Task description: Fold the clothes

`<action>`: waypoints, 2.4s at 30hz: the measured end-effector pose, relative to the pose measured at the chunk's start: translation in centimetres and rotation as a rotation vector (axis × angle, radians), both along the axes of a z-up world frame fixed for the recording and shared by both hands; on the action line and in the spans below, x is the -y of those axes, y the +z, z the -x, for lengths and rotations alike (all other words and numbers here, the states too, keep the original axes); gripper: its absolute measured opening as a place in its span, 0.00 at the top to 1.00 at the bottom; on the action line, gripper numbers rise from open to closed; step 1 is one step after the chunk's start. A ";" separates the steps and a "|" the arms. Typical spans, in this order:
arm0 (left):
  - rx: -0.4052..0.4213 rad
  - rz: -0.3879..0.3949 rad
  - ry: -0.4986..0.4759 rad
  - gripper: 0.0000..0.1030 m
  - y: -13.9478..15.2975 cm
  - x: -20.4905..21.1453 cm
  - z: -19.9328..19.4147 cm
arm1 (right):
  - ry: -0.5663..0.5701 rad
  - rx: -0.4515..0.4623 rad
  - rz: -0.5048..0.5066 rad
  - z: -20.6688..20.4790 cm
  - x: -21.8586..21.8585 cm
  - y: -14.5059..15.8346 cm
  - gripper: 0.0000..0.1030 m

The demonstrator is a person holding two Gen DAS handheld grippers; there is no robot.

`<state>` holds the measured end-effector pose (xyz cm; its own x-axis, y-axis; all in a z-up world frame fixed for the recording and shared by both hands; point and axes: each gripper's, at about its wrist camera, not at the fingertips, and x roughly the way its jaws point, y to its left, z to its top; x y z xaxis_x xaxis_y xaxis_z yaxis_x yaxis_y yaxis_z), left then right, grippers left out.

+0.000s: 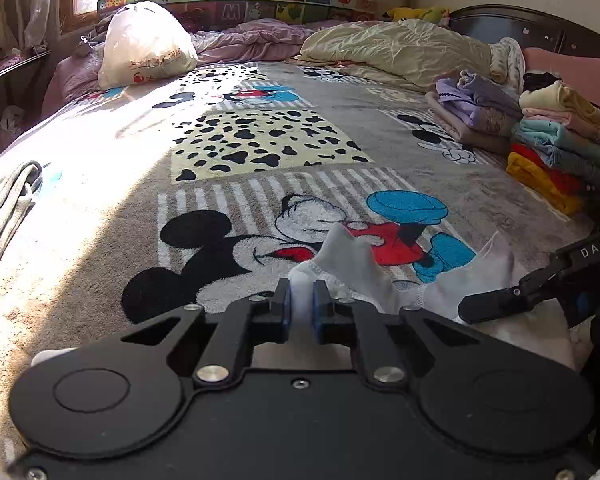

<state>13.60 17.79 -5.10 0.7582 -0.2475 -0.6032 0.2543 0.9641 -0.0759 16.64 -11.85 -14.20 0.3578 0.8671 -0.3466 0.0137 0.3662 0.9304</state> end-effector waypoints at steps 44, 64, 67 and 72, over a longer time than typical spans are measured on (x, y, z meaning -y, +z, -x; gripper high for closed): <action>0.122 -0.073 0.072 0.34 -2.4 7.8 -5.3 | -0.600 0.195 0.074 -9.1 23.1 -6.3 0.49; 0.044 0.108 0.477 0.90 -5.3 1.9 -4.3 | -0.539 0.129 0.183 -6.7 21.9 -6.0 0.92; 0.002 0.131 0.577 0.93 -5.4 0.1 -2.4 | -0.541 0.124 0.163 -6.5 22.2 -6.0 0.92; -0.067 0.210 0.686 0.92 -4.7 -1.9 1.9 | -0.541 0.122 0.145 -6.7 22.4 -6.0 0.91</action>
